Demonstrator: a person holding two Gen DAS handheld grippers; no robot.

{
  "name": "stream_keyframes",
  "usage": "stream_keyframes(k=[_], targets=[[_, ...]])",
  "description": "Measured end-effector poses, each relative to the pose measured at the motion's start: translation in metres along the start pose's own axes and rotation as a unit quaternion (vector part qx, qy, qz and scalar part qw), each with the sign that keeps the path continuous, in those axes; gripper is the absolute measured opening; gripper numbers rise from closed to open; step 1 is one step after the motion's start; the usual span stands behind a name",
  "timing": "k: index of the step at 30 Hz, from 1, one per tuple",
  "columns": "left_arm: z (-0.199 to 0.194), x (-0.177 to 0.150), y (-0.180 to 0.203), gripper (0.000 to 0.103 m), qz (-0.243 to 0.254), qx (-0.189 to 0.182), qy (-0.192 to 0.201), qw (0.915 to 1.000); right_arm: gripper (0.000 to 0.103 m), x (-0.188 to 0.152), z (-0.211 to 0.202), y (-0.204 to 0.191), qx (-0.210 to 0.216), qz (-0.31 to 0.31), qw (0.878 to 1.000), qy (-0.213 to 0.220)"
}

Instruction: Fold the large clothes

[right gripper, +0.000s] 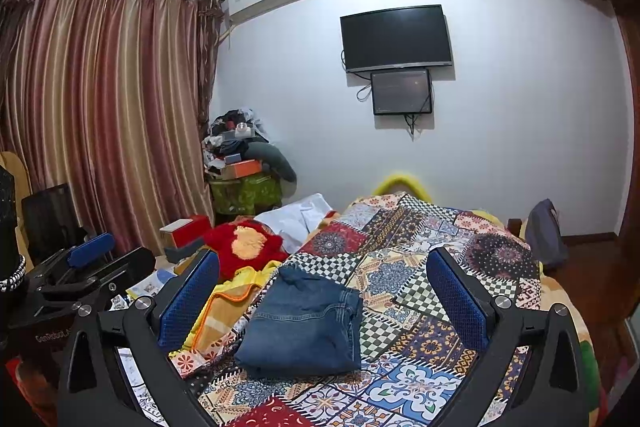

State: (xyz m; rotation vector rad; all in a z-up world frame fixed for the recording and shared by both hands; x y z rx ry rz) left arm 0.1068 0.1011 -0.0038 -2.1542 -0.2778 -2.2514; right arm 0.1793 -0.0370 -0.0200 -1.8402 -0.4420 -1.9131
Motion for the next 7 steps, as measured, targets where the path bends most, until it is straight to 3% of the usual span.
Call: stream_keyframes(k=[7], targets=[[0.0014, -0.0001, 0.0008, 0.103, -0.004, -0.004, -0.004, 1.0, 0.103, -0.002, 0.0025, -0.0018, -0.004, 0.003, 1.0, -0.003]])
Point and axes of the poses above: each gripper's, at about its wrist camera, not at the fingertips, and z roughly the way its jaws point, y to its right, x to its top, the point moved 9 cm from there along z, roughly the way its jaws point, and after that the axes turned 15 degrees about y, right-handed, at the moved point
